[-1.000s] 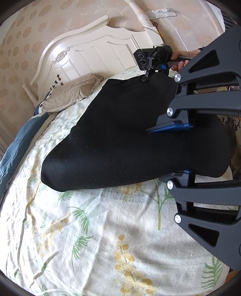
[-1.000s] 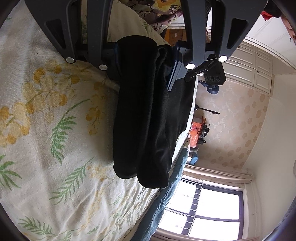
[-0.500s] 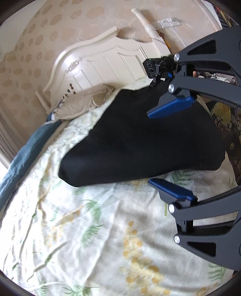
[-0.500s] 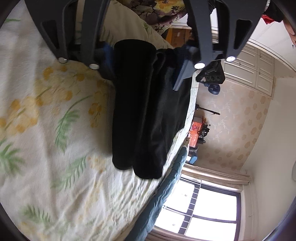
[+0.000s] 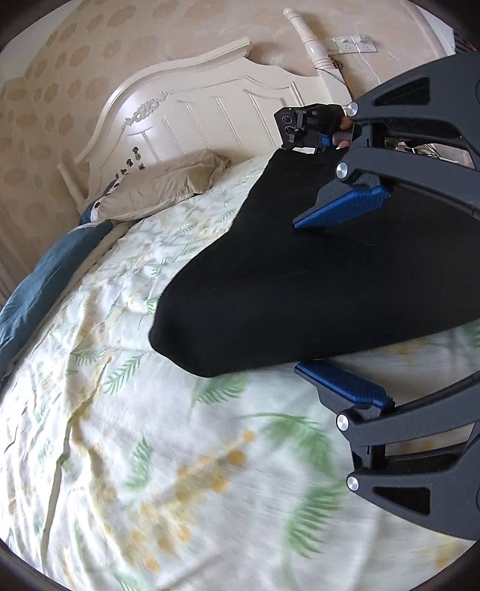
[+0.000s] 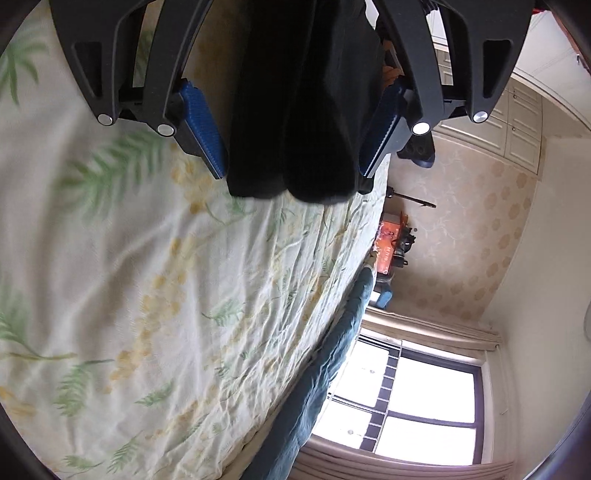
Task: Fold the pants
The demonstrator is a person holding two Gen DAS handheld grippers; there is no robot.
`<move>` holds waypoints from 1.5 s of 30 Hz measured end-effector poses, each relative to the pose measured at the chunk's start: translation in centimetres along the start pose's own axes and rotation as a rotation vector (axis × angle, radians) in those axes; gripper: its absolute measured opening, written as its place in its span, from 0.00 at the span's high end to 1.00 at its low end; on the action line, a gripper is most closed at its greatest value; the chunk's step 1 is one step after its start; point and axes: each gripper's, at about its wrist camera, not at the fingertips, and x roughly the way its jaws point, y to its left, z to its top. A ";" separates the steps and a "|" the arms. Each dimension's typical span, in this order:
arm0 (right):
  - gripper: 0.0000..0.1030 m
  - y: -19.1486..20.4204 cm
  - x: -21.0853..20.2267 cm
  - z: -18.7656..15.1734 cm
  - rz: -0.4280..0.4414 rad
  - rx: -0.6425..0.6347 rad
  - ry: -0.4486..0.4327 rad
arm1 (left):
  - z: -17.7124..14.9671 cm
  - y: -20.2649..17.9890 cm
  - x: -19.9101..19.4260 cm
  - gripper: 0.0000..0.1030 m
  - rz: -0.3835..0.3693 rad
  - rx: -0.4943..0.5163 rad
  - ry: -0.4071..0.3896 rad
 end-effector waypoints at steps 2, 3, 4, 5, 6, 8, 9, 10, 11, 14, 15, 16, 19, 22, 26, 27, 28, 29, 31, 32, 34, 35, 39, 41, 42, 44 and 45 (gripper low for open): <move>0.30 0.1 0.5 0.4 0.002 -0.005 0.004 | 0.6 0.1 0.7 0.29 0.002 0.001 0.010; 0.30 0.2 0.6 0.5 0.004 -0.012 0.005 | 0.8 0.2 0.8 0.29 0.003 0.003 0.013; 0.30 0.3 0.7 0.5 0.001 -0.025 0.008 | 0.9 0.0 1.1 0.30 0.004 0.010 0.016; 0.39 0.4 0.9 0.4 -0.015 -0.041 0.017 | 1.1 -0.2 1.3 0.38 0.020 0.028 0.021; 0.51 0.3 1.2 0.3 -0.040 -0.045 0.032 | 1.1 -0.2 1.6 0.50 0.043 0.042 0.032; 0.59 0.0 1.6 0.2 -0.045 -0.034 0.041 | 1.0 -0.3 1.9 0.59 0.075 0.059 0.037; 0.62 -0.2 1.5 0.0 -0.034 -0.030 0.038 | 1.0 -0.5 1.7 0.65 0.080 0.065 0.032; 0.63 -0.2 1.4 0.0 -0.029 -0.026 0.034 | 1.1 -0.7 1.6 0.67 0.088 0.072 0.028; 0.64 -0.2 1.3 -0.2 -0.023 -0.024 0.029 | 1.1 -1.0 1.4 0.71 0.104 0.084 0.024; 0.67 0.2 0.9 -0.7 -0.011 -0.033 0.017 | 1.2 -1.9 0.9 0.76 0.151 0.114 0.011; 0.68 0.7 1.0 -0.8 -0.004 -0.037 0.015 | 1.2 -2.3 0.7 0.77 0.166 0.123 0.003; 0.68 1.1 0.8 -0.9 -0.006 -0.045 0.011 | 1.2 -2.5 0.6 0.78 0.176 0.130 -0.004; 0.69 2.5 1.1 -0.5 -0.014 -0.072 0.005 | 1.5 -3.3 -0.1 0.80 0.200 0.138 -0.030; 0.70 3.6 1.3 0.0 -0.013 -0.100 0.003 | 2.1 -3.8 -0.7 0.81 0.215 0.153 -0.049; 0.71 4.5 2.3 1.2 -0.004 -0.118 0.005 | 3.4 -3.7 -1.4 0.81 0.237 0.166 -0.080; 0.71 4.6 2.7 1.7 -0.003 -0.122 0.004 | 3.8 -3.5 -1.4 0.81 0.240 0.165 -0.086; 0.71 4.7 3.0 2.0 -0.001 -0.124 0.004 | 4.2 -3.4 -1.4 0.81 0.245 0.164 -0.090; 0.71 4.8 3.4 2.3 0.001 -0.125 0.002 | 4.9 -3.1 -1.4 0.81 0.251 0.163 -0.094; 0.71 5.0 4.2 3.1 0.005 -0.127 0.007 | 6.0 -2.8 -1.3 0.81 0.263 0.159 -0.097; 0.71 5.1 4.6 3.5 0.005 -0.127 0.009 | 6.7 -2.4 -1.2 0.81 0.271 0.155 -0.097; 0.71 5.3 5.2 4.1 0.006 -0.127 0.015 | 7.9 -2.1 -1.1 0.81 0.282 0.156 -0.101; 0.71 5.5 5.7 4.6 0.006 -0.128 0.019 | 8.6 -1.9 -1.1 0.81 0.291 0.161 -0.105; 0.71 5.5 6.9 6.1 -0.002 -0.124 0.032 | 10.9 -1.3 -0.5 0.81 0.318 0.168 -0.101; 0.71 5.4 7.4 6.9 -0.007 -0.119 0.035 | 12.1 -0.8 -0.2 0.81 0.327 0.169 -0.102; 0.71 5.4 7.8 7.4 -0.010 -0.115 0.037 | 12.6 -0.5 0.0 0.81 0.327 0.162 -0.103; 0.71 5.2 8.5 8.2 -0.011 -0.106 0.040 | 13.9 0.2 0.4 0.81 0.326 0.148 -0.103; 0.71 5.1 8.9 8.8 -0.016 -0.100 0.043 | 14.4 0.6 0.6 0.81 0.327 0.144 -0.102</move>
